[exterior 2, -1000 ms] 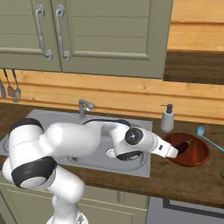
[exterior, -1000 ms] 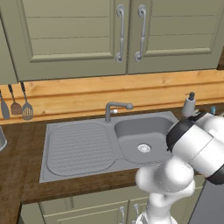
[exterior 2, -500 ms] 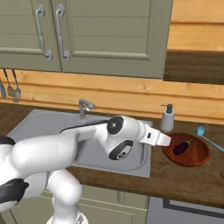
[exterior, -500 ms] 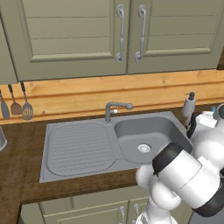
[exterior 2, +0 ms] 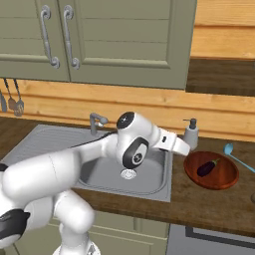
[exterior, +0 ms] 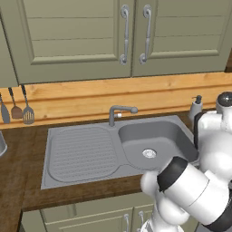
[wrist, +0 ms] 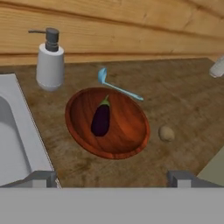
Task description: Pick the eggplant from the sink and place it in the bowl. Then pick the bowl and place it in the microwave. Then close the microwave door and press the start button.
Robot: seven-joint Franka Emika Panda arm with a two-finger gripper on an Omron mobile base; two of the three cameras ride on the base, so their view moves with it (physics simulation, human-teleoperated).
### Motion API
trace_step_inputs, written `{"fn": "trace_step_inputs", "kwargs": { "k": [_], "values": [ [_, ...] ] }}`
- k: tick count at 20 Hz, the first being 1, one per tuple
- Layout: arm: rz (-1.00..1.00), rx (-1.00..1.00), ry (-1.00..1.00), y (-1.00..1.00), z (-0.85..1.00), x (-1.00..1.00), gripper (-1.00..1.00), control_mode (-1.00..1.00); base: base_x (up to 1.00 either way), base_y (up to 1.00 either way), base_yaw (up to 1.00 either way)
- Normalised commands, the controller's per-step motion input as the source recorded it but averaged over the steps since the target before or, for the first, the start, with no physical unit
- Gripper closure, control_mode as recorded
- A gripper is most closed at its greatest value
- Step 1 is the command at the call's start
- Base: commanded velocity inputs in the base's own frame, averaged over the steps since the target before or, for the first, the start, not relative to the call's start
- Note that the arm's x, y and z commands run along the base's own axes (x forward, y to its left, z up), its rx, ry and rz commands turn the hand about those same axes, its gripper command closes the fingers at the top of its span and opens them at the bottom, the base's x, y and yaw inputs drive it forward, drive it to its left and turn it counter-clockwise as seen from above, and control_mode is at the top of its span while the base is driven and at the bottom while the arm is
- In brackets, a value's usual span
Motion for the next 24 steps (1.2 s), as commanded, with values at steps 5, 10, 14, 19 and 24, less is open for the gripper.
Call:
{"fn": "trace_step_inputs", "kwargs": {
  "k": [5, 10, 14, 19, 24],
  "values": [
    [0.00, 0.00, 0.07, 0.01, -0.29, -0.01, -1.00, -1.00, 0.00, 0.00, 0.00],
    [0.04, 0.00, 0.24, 0.01, -0.06, 0.08, -1.00, -1.00, 0.00, 0.00, 0.00],
    [0.02, 0.00, 0.24, 0.00, -0.02, 0.14, -1.00, -1.00, 0.00, 0.00, 0.00],
    [0.05, 0.00, 0.22, 0.00, -0.16, 0.12, -1.00, -1.00, 0.00, 0.00, 0.00],
    [0.06, 0.00, 0.06, 0.00, -0.37, 0.20, -1.00, -1.00, 0.00, 0.00, 0.00]
  ]
}}
